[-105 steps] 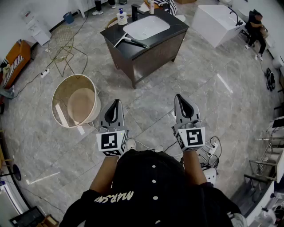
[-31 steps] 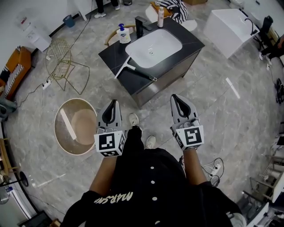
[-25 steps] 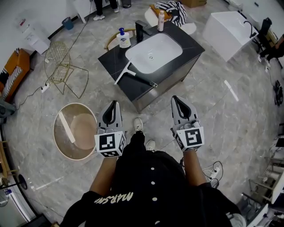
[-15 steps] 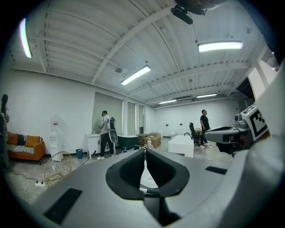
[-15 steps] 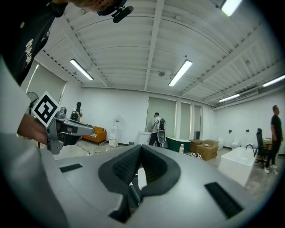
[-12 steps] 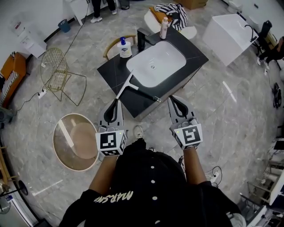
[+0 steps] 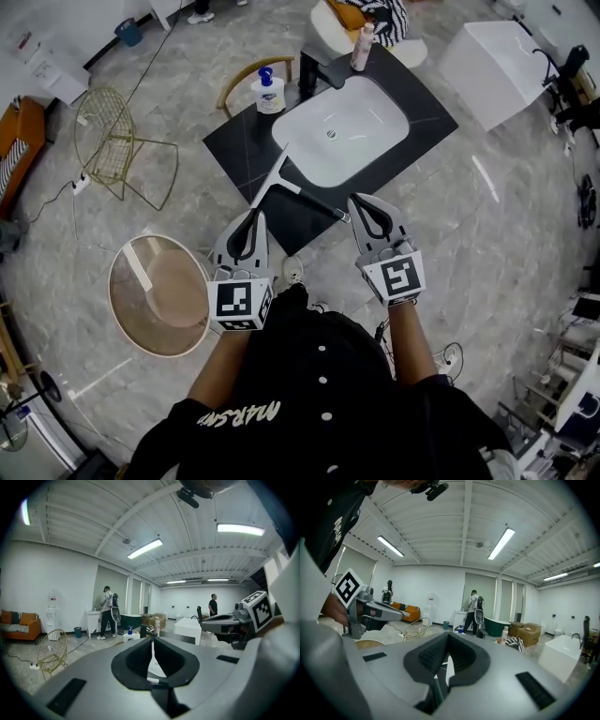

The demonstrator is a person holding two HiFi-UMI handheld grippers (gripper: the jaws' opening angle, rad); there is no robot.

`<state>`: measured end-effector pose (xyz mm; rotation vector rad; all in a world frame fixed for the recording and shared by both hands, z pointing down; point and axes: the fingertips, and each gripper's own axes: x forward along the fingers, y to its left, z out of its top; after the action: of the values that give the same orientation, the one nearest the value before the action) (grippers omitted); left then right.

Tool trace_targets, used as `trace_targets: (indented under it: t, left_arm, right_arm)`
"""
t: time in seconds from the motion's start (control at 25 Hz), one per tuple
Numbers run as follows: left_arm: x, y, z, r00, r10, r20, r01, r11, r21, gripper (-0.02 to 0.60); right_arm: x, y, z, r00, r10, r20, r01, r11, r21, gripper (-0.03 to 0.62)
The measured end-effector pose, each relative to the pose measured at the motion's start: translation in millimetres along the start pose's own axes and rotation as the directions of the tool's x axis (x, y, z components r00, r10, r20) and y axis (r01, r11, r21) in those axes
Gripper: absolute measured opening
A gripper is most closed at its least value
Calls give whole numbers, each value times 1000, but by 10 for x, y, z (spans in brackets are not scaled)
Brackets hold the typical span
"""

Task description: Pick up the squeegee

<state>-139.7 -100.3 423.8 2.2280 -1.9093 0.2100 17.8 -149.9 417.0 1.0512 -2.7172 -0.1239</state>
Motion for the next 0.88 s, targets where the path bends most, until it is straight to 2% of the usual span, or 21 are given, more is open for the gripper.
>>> trace_targets:
  t: [0.12, 0.28, 0.36, 0.52, 0.72, 0.88]
  left_arm:
    - [131, 36, -149, 999, -19, -43, 18, 1000, -19, 21]
    - [302, 69, -352, 995, -49, -90, 45, 998, -49, 21]
    - [410, 86, -454, 992, -63, -108, 57, 997, -60, 21]
    - [539, 96, -731, 983, -75, -165, 60, 994, -92, 21]
    - [618, 104, -1114, 964, -75, -256, 43, 991, -129, 21]
    - [680, 129, -1372, 947, -73, -313, 26, 988, -153, 21]
  right_arm:
    - [233, -27, -208, 999, 28, -41, -28, 1000, -9, -3]
    - [553, 6, -634, 983, 100, -157, -100, 995, 10, 1]
    - [715, 40, -887, 964, 145, -225, -144, 989, 21, 51]
    - [932, 199, -1435, 905, 230, -358, -233, 972, 35, 113]
    - [1087, 417, -2186, 796, 292, -531, -316, 948, 48, 184]
    - [1307, 575, -2426, 759, 356, -545, -371, 925, 88, 194]
